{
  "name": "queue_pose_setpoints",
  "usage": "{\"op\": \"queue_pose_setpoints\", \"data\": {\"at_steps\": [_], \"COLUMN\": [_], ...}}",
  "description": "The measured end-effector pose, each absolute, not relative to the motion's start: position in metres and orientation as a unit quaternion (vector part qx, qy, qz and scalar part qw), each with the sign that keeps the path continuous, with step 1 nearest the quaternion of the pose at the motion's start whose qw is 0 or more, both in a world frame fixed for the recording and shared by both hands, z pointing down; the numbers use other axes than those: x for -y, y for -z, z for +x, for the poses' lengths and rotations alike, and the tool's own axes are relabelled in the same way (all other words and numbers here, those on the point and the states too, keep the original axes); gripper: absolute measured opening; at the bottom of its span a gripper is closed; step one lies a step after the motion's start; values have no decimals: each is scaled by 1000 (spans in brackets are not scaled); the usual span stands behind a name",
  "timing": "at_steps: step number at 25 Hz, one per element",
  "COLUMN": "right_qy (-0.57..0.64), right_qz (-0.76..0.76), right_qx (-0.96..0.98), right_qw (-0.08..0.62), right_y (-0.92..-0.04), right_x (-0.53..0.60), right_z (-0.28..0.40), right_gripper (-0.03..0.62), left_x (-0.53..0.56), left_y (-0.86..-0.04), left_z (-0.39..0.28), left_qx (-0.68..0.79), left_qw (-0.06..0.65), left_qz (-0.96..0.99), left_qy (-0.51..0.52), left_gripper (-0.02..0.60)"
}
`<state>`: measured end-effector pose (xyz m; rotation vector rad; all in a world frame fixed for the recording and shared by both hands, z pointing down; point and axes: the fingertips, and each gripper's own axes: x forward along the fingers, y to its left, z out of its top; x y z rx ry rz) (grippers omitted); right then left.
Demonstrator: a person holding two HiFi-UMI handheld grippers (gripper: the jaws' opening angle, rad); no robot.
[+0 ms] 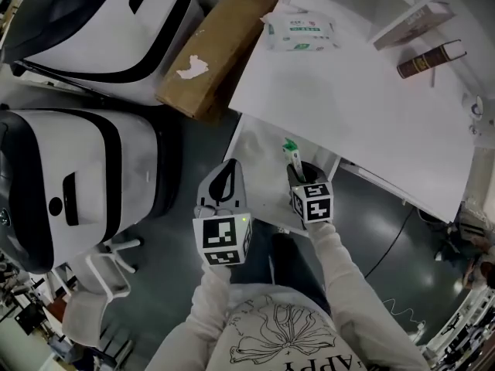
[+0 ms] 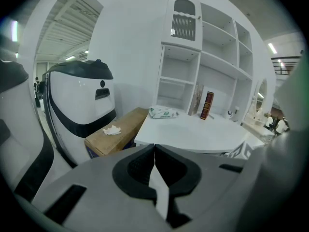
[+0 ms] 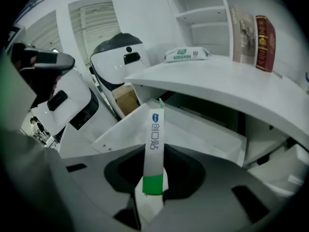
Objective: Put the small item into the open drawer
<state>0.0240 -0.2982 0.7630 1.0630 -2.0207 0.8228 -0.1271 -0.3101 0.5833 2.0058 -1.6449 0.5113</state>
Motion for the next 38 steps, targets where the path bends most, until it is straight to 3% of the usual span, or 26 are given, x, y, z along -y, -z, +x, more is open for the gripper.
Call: {"op": "queue_pose_setpoints", "data": {"at_steps": [7, 18, 20, 22, 31, 38], "right_qy": [-318, -337, -342, -346, -290, -244], "right_qz": [389, 382, 382, 384, 413, 461], "right_qx": [763, 741, 741, 743, 777, 802], "right_qw": [407, 438, 433, 425, 376, 291], "right_y": [-815, -850, -849, -844, -763, -658], "right_x": [300, 295, 295, 297, 311, 318], "right_z": [24, 25, 26, 25, 22, 19], "right_gripper": [89, 92, 101, 150, 152, 75], "left_x": [309, 308, 308, 307, 311, 314], "left_y": [-592, -602, -599, -597, -563, -513], "left_z": [-134, -144, -143, -144, -138, -130], "left_qx": [604, 604, 604, 605, 614, 624], "left_qw": [250, 256, 255, 254, 233, 201], "left_qz": [731, 727, 728, 729, 734, 742], "left_qy": [-196, -202, -200, -198, -175, -141], "left_gripper": [6, 6, 6, 6, 6, 6]}}
